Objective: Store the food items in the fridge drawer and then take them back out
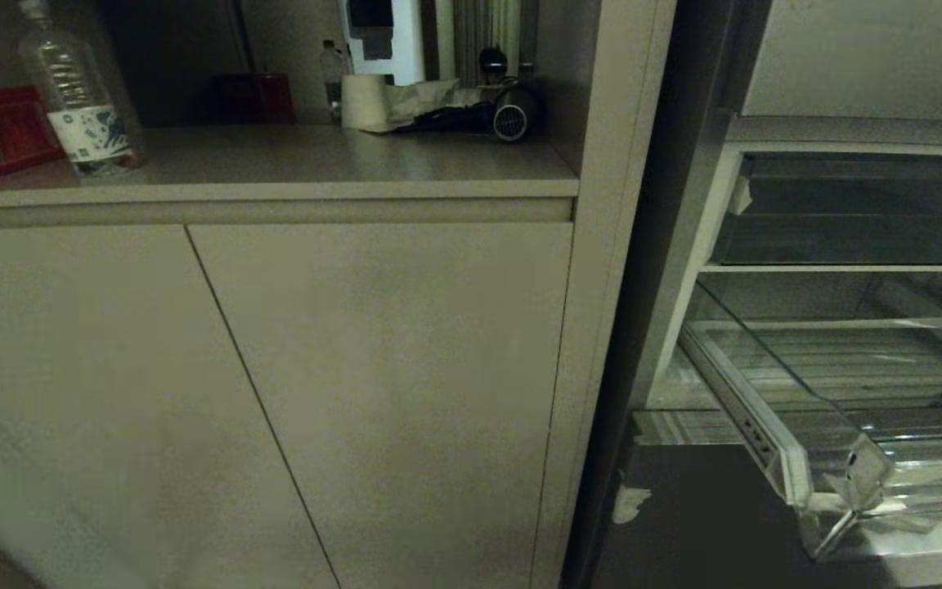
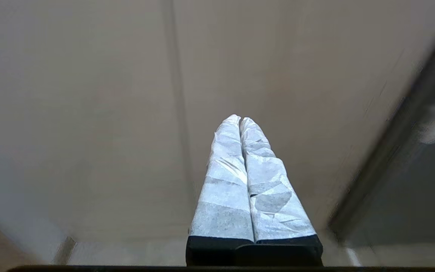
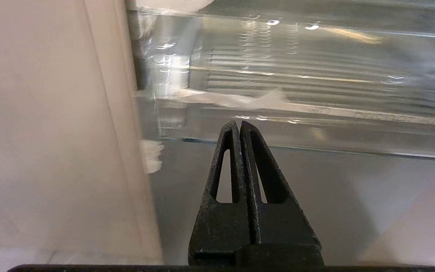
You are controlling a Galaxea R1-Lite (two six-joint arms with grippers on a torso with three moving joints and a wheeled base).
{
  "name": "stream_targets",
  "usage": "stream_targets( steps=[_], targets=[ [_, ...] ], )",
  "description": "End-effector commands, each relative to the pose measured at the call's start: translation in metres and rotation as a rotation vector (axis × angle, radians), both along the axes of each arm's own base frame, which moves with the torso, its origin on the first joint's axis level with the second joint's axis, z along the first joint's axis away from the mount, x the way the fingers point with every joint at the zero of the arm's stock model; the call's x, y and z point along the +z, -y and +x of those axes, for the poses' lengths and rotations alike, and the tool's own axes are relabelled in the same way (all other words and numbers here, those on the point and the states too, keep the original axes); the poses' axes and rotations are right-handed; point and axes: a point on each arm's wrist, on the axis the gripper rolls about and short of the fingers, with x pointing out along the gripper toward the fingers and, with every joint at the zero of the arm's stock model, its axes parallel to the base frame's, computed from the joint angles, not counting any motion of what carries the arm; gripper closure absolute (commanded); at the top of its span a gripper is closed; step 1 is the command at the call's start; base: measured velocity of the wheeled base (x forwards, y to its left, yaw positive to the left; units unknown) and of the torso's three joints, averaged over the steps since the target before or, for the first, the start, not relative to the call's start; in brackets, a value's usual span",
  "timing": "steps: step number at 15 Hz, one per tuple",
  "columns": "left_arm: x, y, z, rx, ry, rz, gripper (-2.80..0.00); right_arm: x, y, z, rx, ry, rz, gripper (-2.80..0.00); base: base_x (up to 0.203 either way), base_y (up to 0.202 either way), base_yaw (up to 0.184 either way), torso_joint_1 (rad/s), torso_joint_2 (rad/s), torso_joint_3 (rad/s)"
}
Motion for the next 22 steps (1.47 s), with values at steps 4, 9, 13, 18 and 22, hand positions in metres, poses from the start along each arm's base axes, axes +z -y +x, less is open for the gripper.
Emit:
stream_targets(
  steps=[4,9,13,18,22],
  targets=[
    [0.0,0.0,0.0,0.0,-0.001,0.0,0.0,-0.0086,0.0,0.0025,0.001,-0.032,0.002,0.0,0.0,0.008,-0.165,0.002,0.0,0.001],
    [0.0,0.0,0.0,0.0,0.0,0.0,0.0,-0.0083,0.0,0.0024,0.001,-0.028,0.028,0.0,0.0,0.007,-0.177,0.003,0.0,0.003],
    [0.0,0.0,0.0,0.0,0.0,0.0,0.0,-0.0082,0.0,0.0024,0.003,-0.027,0.027,0.0,0.002,0.01,-0.174,-0.002,0.0,0.003],
    [0.0,0.0,0.0,0.0,0.0,0.0,0.0,-0.0082,0.0,0.0024,0.003,-0.027,0.017,0.0,0.002,0.006,-0.176,0.0,0.0,0.002],
    [0.0,0.0,0.0,0.0,0.0,0.0,0.0,-0.0082,0.0,0.0024,0.002,-0.027,0.019,0.0,0.002,0.01,-0.179,0.002,0.0,0.002]
  ],
)
